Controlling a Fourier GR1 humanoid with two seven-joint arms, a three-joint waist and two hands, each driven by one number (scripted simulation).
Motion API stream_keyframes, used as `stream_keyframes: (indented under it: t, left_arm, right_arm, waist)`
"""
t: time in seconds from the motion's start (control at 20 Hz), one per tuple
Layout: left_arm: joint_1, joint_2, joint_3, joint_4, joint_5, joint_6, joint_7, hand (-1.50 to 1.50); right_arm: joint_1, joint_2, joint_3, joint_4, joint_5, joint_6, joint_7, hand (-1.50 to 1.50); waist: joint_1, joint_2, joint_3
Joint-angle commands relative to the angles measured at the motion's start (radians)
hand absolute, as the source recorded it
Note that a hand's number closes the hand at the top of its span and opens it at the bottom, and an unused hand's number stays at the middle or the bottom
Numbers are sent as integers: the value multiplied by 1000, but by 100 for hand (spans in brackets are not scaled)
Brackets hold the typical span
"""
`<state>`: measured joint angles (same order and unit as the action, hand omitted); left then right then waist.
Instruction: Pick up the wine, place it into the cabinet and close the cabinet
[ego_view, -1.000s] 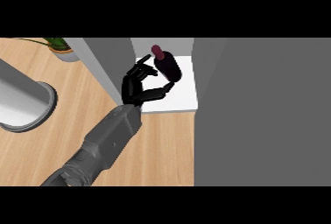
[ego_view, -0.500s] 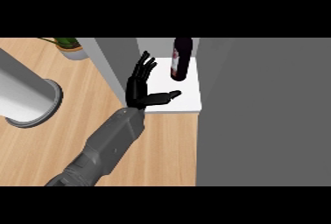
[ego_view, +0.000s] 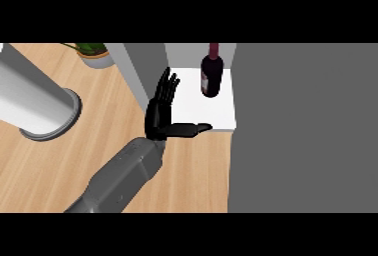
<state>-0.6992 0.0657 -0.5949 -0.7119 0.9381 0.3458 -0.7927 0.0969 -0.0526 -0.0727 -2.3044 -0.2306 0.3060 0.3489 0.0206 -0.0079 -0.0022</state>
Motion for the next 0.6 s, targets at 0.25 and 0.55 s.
stream_keyframes:
  t: [0.25, 0.55]
  left_arm:
    - [269, 204, -154, -654, -99, 183, 206, -150]
    - [423, 342, -153, -1012, -138, 271, 317, -150]
  right_arm:
    - [-56, -5, -9, 23, 1, -20, 17, -150]
    - [-3, 13, 32, -82, 0, -33, 59, -150]
  waist:
    - [14, -4, 3]
    - [-9, 1, 3]
